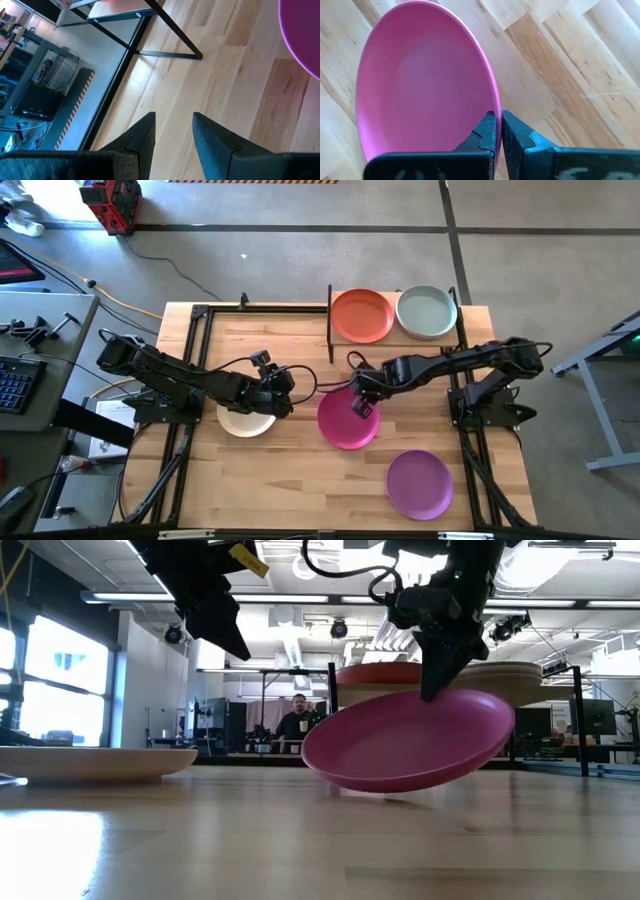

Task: Place and stack plates onto a shelf
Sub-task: Stack the dark pink plate on top of the orange plate on the shelf

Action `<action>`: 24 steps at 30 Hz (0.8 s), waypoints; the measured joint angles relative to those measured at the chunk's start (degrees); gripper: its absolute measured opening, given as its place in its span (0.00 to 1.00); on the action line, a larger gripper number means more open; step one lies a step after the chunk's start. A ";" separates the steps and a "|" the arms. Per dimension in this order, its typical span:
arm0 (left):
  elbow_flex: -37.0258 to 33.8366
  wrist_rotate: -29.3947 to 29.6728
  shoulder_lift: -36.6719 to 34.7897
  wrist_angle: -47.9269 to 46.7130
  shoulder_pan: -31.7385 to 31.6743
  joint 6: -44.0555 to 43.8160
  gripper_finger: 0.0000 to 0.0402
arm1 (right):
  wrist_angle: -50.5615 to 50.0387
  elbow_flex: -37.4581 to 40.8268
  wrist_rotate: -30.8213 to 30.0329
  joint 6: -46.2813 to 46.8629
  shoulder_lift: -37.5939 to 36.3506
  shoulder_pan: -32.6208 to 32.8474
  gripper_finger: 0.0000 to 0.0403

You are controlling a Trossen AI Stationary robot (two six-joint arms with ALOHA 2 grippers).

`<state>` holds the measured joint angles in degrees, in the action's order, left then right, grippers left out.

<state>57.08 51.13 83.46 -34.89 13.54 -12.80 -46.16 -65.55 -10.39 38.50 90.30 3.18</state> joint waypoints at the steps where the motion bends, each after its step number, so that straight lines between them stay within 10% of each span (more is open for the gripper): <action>1: 0.00 0.01 0.00 0.02 -0.01 0.00 0.30 | -0.67 -0.45 -0.19 -0.02 0.00 0.00 0.00; 24: 0.00 -4.71 -0.02 0.02 -3.51 -0.61 0.30 | -16.01 -17.43 -1.02 -9.12 0.00 -0.70 0.00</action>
<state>57.08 46.41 83.44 -34.88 10.02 -13.41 -62.16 -82.98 -11.41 29.38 90.30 2.48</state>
